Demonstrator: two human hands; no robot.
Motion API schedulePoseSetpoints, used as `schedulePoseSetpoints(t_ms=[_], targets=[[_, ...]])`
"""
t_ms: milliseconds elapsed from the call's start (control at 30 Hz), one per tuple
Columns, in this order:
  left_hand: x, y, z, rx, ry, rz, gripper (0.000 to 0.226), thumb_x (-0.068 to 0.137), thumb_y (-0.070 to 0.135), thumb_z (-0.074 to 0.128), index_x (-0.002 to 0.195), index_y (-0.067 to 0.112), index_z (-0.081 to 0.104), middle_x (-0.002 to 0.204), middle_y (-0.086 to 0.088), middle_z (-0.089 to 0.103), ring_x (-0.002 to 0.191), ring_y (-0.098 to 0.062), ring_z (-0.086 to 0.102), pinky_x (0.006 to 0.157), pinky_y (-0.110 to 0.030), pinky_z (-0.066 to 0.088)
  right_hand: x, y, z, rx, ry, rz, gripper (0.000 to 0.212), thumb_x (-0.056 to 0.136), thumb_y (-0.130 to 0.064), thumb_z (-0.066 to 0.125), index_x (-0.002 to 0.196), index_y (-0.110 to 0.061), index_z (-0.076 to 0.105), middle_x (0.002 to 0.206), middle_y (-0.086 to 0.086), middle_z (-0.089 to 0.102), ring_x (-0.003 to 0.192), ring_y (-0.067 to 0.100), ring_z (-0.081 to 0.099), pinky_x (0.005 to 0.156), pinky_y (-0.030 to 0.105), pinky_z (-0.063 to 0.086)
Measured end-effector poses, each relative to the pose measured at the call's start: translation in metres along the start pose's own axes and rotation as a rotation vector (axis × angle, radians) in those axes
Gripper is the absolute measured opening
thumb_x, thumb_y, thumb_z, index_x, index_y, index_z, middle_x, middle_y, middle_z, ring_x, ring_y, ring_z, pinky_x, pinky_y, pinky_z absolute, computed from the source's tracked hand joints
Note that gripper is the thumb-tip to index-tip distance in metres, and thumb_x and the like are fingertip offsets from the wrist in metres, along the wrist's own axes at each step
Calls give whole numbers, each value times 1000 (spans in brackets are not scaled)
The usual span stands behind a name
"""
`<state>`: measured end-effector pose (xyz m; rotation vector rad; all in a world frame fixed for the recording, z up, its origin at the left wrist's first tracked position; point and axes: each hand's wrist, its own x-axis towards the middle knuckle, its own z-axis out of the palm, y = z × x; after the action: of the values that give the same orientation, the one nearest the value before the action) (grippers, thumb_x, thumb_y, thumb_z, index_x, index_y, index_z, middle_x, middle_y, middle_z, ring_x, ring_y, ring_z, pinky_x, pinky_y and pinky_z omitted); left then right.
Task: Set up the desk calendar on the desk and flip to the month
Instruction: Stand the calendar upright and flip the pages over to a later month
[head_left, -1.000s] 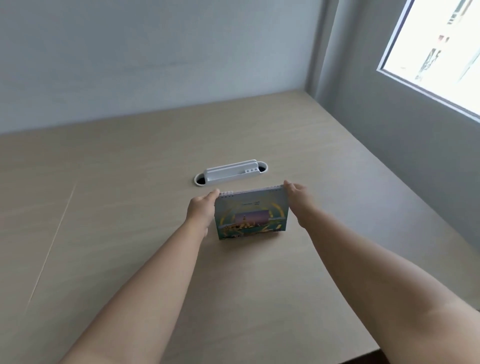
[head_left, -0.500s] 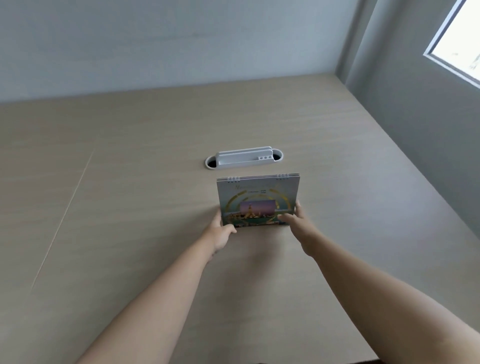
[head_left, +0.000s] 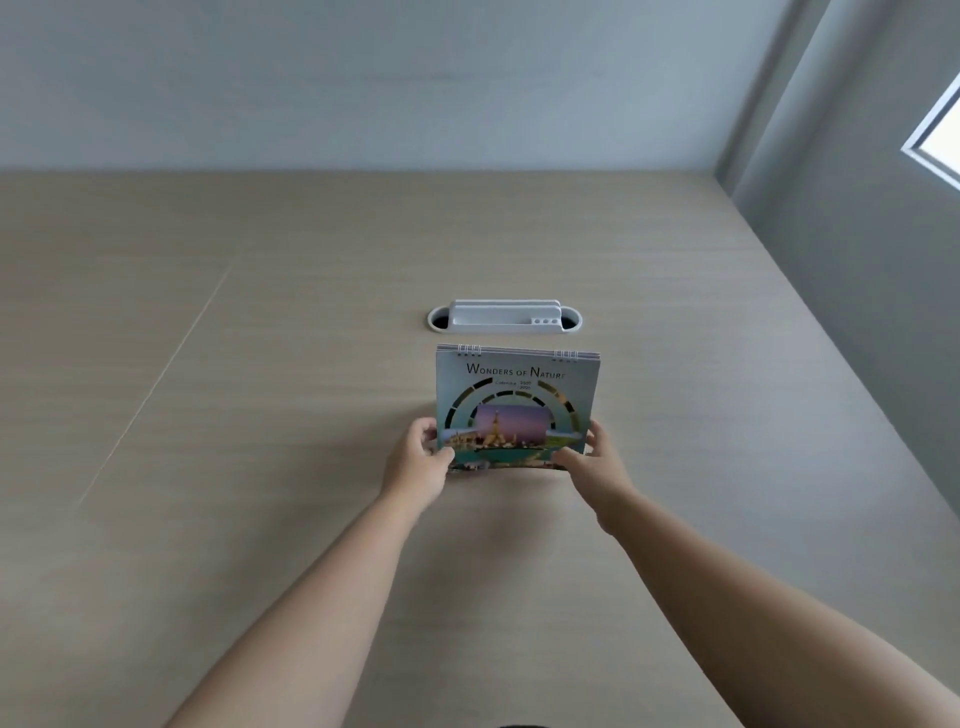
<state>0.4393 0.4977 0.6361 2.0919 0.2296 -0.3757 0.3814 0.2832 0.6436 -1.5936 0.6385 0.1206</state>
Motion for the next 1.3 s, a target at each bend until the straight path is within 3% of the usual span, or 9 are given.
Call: schedulePoseSetpoints(t_ms=[133,267,533,767,933,1067,1133,1200,1300], targets=[[-3,-3,-14,66,27,26,45,90,14,61,132,25,49,100,-4,68,85,-20,62,58,-25,43,-1,8,-10,36,142,22,25,85,-8,66,108,-14,56,77,0,61,70,17,61,58,28,46],[-6,-5,-24,48,-38,42,64,87,16,67,145,17,39,92,-3,72,92,-23,65,82,-35,49,-4,14,-23,115,159,24,23,76,-8,77,81,-14,56,72,7,63,68,25,60,51,29,43],[-14,-6,-24,-28,-60,60,53,82,12,73,131,8,53,74,0,67,81,-17,63,69,-25,44,-16,9,-31,119,203,-55,30,76,-8,78,64,-17,51,53,-1,43,53,17,36,47,26,31],[-12,-11,-20,-30,-72,74,29,82,12,73,107,20,61,73,0,68,81,-19,65,81,-34,50,-28,3,-28,27,290,-64,25,74,-18,76,65,-21,53,64,-1,54,54,15,47,47,25,35],[-12,-12,-18,-186,-42,51,46,87,51,53,122,22,58,116,-3,68,104,-23,65,88,-41,55,-50,-23,-25,270,94,-48,27,85,-6,65,98,-22,49,90,15,67,72,28,63,63,41,53],[-8,-8,-24,-565,-14,-58,47,102,44,23,114,18,59,97,-3,66,81,-15,58,67,-29,41,-58,-79,-35,570,-88,-128,29,91,-7,52,115,-24,50,92,14,63,58,25,63,52,29,54],[-4,-9,-28,-543,-6,-81,39,102,38,28,116,18,59,98,-4,65,77,-13,56,64,-27,38,-53,-110,-42,667,-224,-183,31,95,-25,48,124,-33,48,110,9,67,76,25,69,70,34,53],[-3,-7,-27,-430,14,-61,29,99,26,41,118,16,60,107,-7,64,76,-12,55,61,-26,38,-42,-134,-48,695,-301,-216,47,94,-44,44,140,-46,35,138,1,56,110,29,63,93,43,46],[1,5,-22,-242,-37,-2,35,94,18,52,128,13,58,120,-8,63,88,-16,58,71,-26,42,-21,-137,-44,395,-174,-239,68,92,-47,47,151,-43,14,156,1,34,136,31,42,110,50,31]])
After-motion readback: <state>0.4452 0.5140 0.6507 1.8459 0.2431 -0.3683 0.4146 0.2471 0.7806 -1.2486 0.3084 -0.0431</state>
